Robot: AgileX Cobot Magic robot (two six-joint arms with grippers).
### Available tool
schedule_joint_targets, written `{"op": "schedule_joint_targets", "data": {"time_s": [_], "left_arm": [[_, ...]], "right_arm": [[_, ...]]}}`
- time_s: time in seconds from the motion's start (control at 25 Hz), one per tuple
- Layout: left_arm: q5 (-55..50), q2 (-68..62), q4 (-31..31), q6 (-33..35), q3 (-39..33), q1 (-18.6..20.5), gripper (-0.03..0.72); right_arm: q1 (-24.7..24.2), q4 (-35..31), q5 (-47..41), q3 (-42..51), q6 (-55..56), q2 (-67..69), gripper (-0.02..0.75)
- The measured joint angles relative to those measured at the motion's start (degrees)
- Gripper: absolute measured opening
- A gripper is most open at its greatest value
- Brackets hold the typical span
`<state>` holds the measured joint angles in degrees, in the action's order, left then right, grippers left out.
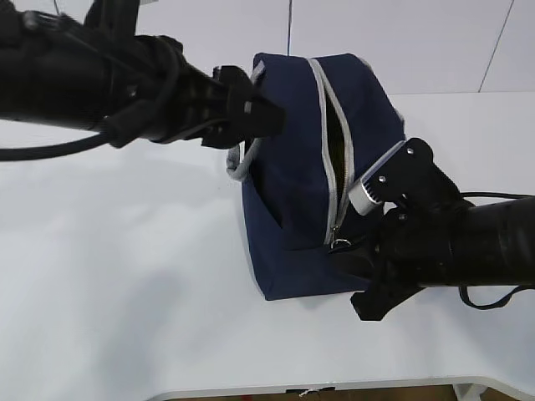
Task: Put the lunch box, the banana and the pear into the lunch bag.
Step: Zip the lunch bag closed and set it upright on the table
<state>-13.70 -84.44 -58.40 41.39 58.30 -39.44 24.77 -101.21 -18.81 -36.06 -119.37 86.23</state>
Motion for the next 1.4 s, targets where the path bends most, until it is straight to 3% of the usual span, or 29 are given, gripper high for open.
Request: {"op": "schedule_joint_targets", "data": {"time_s": [0.16, 0.68, 1.2, 1.28, 1.4], "left_arm": [[1.18, 1.8, -0.25, 0.22, -3.99, -0.75, 0.509], [15.18, 0.25, -2.02, 0.33, -9.29, -9.27, 0.509], [17.6, -3.56, -4.96, 0.33, -9.29, -9.51, 0.498], [17.6, -3.84, -5.98, 0.33, -9.29, -9.51, 0.437], [17.12, -3.94, -6.36, 0.33, -9.29, -9.51, 0.212]], "right_arm": [[0.0, 0.0, 0.0, 0.0, 0.0, 0.0, 0.018], [0.0, 0.0, 0.0, 0.0, 1.05, 0.0, 0.018], [0.0, 0.05, 0.0, 0.0, 1.16, 0.0, 0.018], [0.0, 0.05, 0.0, 0.0, 1.18, 0.0, 0.018], [0.0, 0.05, 0.0, 0.0, 1.18, 0.0, 0.018]]}}
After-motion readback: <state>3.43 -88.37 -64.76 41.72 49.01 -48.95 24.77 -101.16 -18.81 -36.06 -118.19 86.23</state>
